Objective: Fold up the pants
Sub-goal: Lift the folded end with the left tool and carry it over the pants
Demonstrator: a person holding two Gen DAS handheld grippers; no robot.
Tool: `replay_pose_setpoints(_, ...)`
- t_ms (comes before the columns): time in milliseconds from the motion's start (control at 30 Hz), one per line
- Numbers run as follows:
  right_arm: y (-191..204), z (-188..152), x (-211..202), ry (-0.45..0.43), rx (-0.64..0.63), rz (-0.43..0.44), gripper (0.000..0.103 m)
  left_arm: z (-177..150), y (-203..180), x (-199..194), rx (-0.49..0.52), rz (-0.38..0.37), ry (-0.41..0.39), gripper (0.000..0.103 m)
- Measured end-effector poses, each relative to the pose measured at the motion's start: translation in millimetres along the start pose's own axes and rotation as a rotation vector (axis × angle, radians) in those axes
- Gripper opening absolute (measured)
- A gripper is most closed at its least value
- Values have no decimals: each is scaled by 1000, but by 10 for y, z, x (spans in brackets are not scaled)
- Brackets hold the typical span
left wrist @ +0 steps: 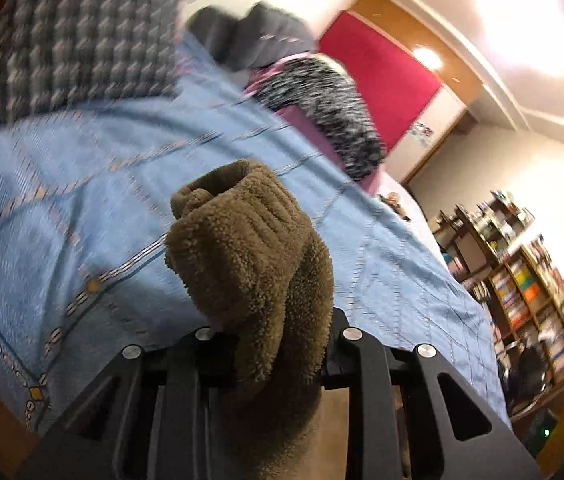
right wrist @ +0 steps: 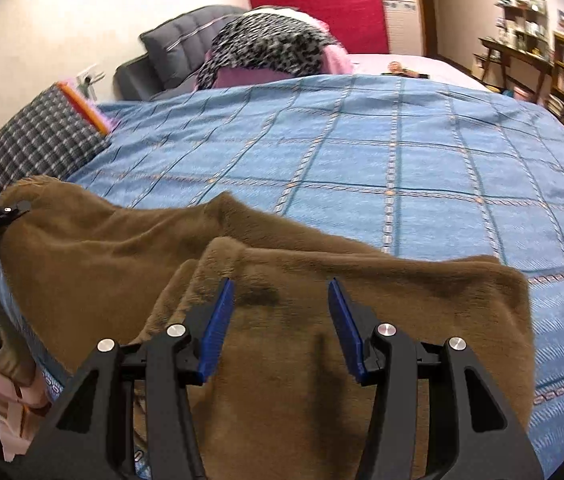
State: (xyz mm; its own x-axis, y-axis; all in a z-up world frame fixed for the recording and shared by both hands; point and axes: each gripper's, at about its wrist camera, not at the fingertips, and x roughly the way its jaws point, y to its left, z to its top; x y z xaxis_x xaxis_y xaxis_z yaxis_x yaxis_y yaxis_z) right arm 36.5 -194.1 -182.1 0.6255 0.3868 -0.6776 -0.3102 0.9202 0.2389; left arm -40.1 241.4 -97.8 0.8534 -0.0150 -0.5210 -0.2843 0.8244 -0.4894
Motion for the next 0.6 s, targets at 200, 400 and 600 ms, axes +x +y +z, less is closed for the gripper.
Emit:
replay_pose_setpoints(200, -274, -36, -117, -26, 84, -4, 50, -110, -883, -106, 210, -84, -11, 25)
replay_pose_setpoints(400, -535, -112, -259, -58, 165, 5, 50, -442, -1754, -160, 416, -175, -1, 25)
replay_pose_setpoints(600, -832, -183, -432, -95, 249, 14, 50, -853, -2458, -67, 541, -284, 76, 25)
